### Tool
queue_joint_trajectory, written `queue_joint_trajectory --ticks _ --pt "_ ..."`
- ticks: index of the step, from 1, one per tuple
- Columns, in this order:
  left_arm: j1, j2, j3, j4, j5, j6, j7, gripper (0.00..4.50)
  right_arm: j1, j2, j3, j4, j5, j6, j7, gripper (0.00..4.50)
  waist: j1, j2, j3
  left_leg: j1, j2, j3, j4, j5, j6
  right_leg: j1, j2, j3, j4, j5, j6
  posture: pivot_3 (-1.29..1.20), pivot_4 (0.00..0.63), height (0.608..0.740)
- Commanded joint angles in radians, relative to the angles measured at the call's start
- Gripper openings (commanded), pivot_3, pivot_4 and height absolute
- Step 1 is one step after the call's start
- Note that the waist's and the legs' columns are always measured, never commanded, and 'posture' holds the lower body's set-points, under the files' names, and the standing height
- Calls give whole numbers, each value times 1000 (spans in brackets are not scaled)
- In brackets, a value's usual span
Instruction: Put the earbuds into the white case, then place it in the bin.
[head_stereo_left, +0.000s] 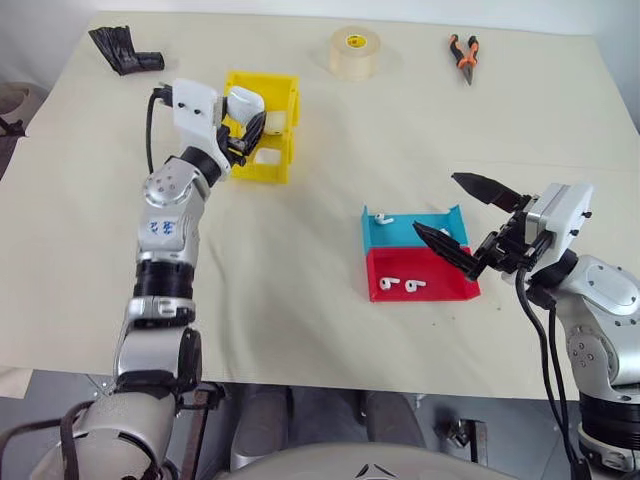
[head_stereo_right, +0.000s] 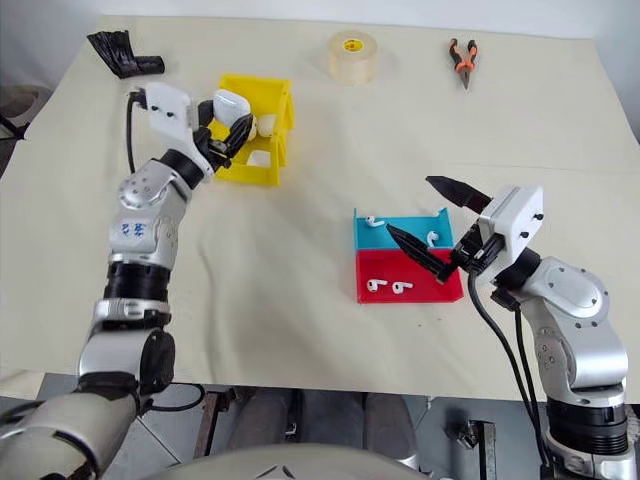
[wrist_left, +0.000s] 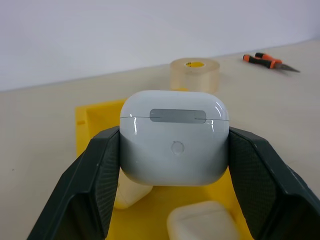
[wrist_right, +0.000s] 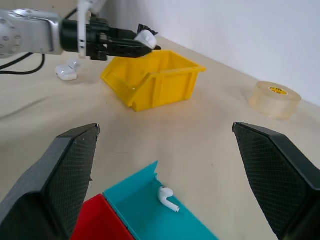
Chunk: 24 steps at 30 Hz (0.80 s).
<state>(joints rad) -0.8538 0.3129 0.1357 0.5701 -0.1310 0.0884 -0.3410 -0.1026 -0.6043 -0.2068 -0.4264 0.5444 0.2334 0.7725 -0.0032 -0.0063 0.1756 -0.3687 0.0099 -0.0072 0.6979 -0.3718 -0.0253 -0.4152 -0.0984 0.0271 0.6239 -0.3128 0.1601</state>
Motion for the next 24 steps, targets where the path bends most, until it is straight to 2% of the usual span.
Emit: queue_joint_trajectory --ticks 1,3,7,12,17,21,24 --pt "-58 9 -18 55 1 -27 -54 3842 1 11 0 -38 -3 -17 -13 4500 -1 0 0 0 0 0 0 0 0 0 0 0 0 0 0 0 150 740" --pt "-66 5 -23 39 -2 -33 -72 4462 2 18 5 -39 -8 -21 -15 4500 0 0 0 0 0 0 0 0 0 0 0 0 0 0 0 0 150 740" --pt "-12 38 -38 -101 -12 16 -122 4462 6 24 1 -39 -11 -27 -13 4500 -2 0 0 0 1 0 1 0 0 0 0 0 1 0 0 0 150 740" --pt "135 124 -52 -350 -115 60 -350 4462 16 8 -11 -14 -11 -41 15 4500 -10 0 0 0 1 0 0 0 0 0 0 0 2 0 0 0 150 740" --pt "338 323 -66 -559 -201 103 -637 4462 18 -49 -25 28 10 -22 105 4500 -20 0 0 0 2 0 1 0 -1 0 0 0 2 0 0 0 150 740" --pt "458 402 -27 -621 -231 64 -712 4462 25 -92 -40 65 16 -24 157 4500 -18 0 0 1 2 0 0 0 0 0 0 0 2 0 0 0 150 740" --pt "518 417 11 -635 -258 15 -749 4462 33 -106 -51 86 17 -25 180 4500 -16 0 0 1 2 0 1 0 0 0 0 1 2 0 0 0 150 740"
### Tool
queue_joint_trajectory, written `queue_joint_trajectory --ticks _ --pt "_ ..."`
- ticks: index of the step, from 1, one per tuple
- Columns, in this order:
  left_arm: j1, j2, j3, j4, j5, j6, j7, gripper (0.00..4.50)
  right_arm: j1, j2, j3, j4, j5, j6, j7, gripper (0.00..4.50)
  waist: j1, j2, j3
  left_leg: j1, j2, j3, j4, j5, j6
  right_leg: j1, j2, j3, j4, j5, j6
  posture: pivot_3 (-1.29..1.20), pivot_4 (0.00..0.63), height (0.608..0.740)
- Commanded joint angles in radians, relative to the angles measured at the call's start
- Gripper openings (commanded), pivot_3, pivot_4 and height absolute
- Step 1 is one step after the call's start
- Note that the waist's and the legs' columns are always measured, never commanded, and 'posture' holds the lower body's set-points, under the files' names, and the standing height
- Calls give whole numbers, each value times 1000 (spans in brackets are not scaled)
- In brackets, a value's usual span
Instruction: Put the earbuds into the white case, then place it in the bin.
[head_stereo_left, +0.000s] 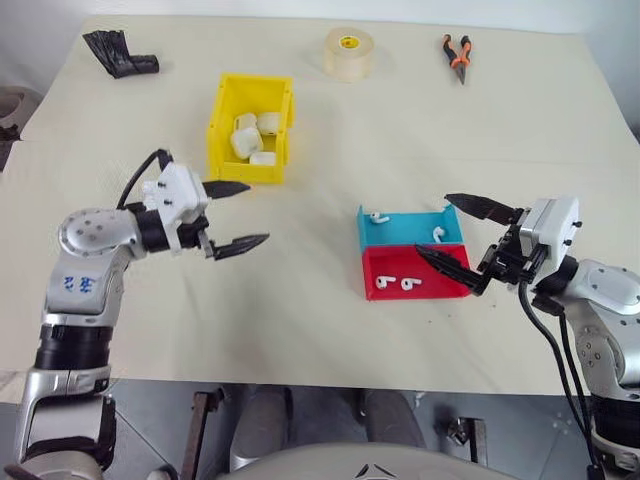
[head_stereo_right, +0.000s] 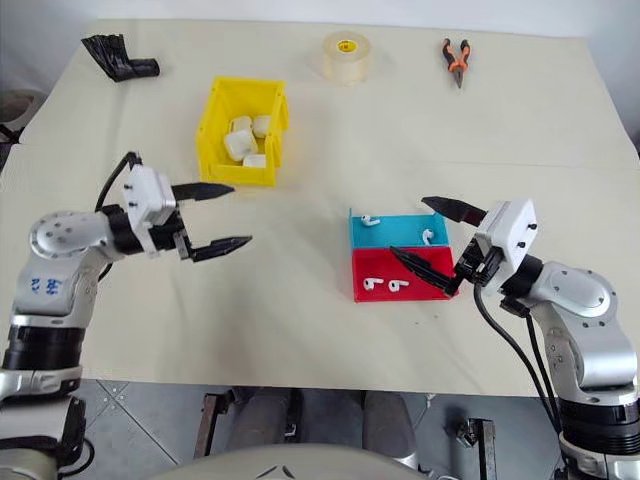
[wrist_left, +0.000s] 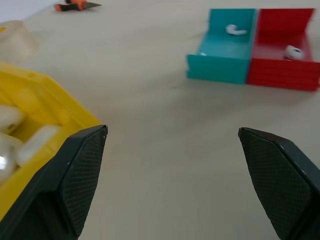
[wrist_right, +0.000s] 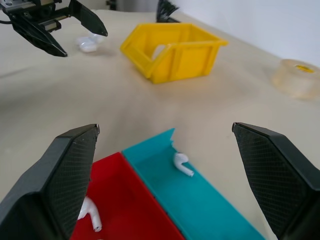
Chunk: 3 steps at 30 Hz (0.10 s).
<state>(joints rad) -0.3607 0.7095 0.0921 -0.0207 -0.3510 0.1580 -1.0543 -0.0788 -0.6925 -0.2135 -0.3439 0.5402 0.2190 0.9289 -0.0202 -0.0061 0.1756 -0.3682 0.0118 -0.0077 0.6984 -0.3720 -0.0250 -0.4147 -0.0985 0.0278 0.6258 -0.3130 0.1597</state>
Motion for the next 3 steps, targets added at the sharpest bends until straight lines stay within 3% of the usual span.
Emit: queue_joint_trajectory --ticks 1,3 --pt "30 14 56 -36 -36 -80 -37 4462 13 -22 -43 9 15 -16 30 4500 3 0 0 0 0 0 0 0 0 0 0 0 0 0 0 0 150 740" --pt "30 1 49 -16 -15 -125 -29 4462 16 -25 -42 26 5 -27 44 4500 6 0 0 0 0 0 0 0 0 0 0 0 0 0 0 0 150 740"
